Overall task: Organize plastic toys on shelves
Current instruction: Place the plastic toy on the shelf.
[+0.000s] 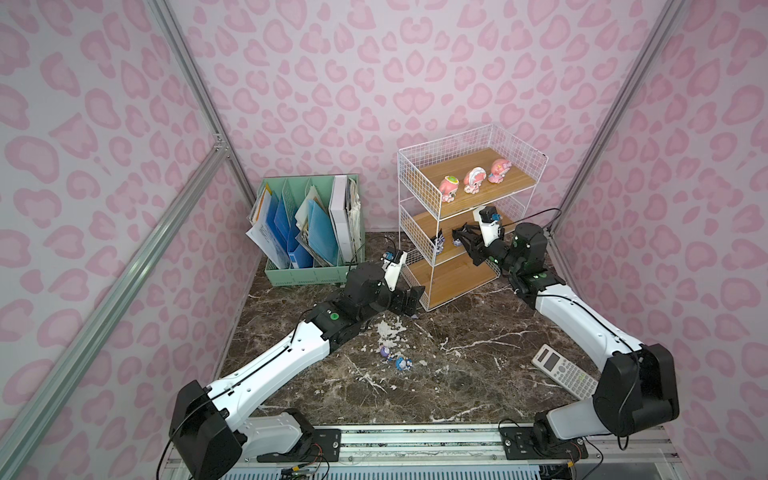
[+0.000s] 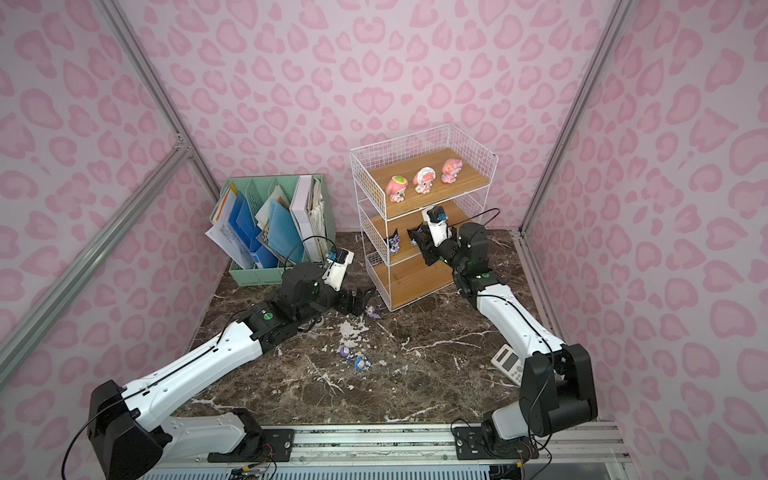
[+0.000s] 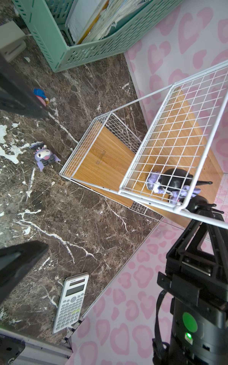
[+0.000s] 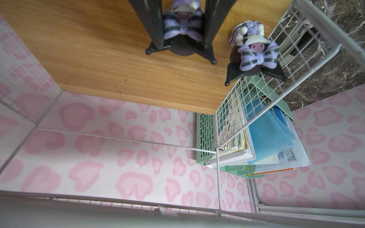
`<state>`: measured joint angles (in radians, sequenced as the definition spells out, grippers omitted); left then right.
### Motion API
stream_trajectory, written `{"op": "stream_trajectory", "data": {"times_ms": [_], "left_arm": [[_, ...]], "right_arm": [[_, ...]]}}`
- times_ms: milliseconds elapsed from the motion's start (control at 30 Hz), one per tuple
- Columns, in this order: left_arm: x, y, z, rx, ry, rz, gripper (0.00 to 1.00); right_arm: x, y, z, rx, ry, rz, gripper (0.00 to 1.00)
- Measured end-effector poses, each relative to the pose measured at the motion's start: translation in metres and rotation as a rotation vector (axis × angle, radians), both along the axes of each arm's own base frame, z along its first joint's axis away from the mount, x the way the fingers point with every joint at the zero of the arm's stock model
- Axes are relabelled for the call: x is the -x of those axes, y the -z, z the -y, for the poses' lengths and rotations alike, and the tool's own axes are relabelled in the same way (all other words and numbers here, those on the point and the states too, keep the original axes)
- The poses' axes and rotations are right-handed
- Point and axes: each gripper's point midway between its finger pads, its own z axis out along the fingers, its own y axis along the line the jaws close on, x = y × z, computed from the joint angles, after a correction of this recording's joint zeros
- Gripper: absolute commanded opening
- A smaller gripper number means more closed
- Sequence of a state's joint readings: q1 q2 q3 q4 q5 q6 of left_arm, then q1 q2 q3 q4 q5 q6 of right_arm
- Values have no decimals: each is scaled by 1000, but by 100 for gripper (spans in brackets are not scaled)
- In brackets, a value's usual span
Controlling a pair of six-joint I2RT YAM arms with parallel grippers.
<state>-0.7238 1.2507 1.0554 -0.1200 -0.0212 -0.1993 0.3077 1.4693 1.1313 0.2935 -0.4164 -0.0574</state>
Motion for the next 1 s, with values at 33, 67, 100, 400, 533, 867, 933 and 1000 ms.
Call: {"op": "stream_trajectory", "data": {"times_ms": [33, 67, 100, 400, 533, 867, 933, 1000], "left_arm": [[0, 0, 0, 0, 0, 0, 99], [0, 0, 0, 0, 0, 0, 98], [1, 0, -1, 1, 0, 1, 99], [2, -2, -2, 3, -1, 5, 99], [2, -2, -2, 3, -1, 5, 98], [1, -1, -1, 2, 0, 3, 98], [1, -1, -1, 2, 0, 3, 99], [1, -1, -1, 2, 1, 2, 99]], "right_arm": [[0, 0, -1, 0, -4, 0, 34], [0, 0, -2, 3, -9, 0, 34], [-1, -1, -3, 4, -10, 3, 34], [-2, 1, -9, 19, -27, 14, 35], [-2, 2, -11, 21, -32, 17, 36], [0, -1, -11, 28, -32, 29, 45], [0, -1, -11, 28, -32, 28, 46], [0, -1, -11, 29, -32, 28, 48]]}}
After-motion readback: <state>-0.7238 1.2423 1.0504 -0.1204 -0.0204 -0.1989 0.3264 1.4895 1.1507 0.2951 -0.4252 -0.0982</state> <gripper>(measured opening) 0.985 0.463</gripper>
